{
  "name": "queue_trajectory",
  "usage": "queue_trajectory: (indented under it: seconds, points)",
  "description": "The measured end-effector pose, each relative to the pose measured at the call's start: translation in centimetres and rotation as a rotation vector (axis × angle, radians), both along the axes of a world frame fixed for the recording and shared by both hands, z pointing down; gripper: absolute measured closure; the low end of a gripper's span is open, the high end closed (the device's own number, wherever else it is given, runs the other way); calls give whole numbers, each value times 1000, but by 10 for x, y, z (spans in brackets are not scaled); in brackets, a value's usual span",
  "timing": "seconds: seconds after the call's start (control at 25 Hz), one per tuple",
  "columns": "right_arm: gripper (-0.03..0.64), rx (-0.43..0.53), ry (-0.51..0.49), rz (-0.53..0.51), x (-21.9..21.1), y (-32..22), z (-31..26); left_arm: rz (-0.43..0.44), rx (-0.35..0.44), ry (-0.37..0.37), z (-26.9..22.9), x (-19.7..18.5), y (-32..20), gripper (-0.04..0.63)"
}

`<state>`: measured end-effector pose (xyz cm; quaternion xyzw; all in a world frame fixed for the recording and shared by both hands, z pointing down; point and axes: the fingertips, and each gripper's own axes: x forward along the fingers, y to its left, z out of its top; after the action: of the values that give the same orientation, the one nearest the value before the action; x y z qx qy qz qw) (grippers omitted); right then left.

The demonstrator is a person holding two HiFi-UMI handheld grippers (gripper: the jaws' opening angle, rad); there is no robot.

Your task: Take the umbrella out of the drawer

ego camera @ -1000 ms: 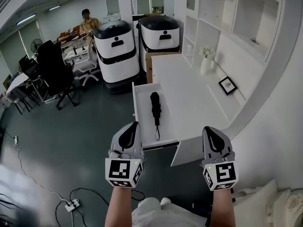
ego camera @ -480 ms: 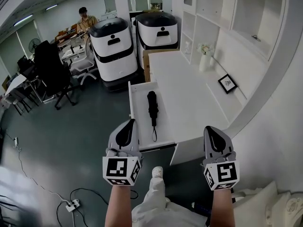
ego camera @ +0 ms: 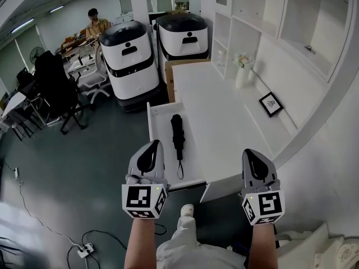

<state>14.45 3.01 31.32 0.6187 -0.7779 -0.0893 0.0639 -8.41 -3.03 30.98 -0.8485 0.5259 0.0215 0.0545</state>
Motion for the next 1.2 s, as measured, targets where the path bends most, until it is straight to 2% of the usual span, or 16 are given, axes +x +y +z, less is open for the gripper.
queue_trajectory:
  seconds: [0.32,0.68,1.0,1.2]
  points:
    - [609,-12,5,6,2,-97,-2,-18,-1,-4,1,-5,-97,588]
    - [609,-26,28,5,-9,-190,-6,3,-17,-5,2,-6,-194,588]
    - [609,-44,31,19,-7,-242,1,13,-31,-12,10,-5,-247,588]
    - [609,-66,35,18,-6,-259,6,6,-79,5,21,-5,-267,588]
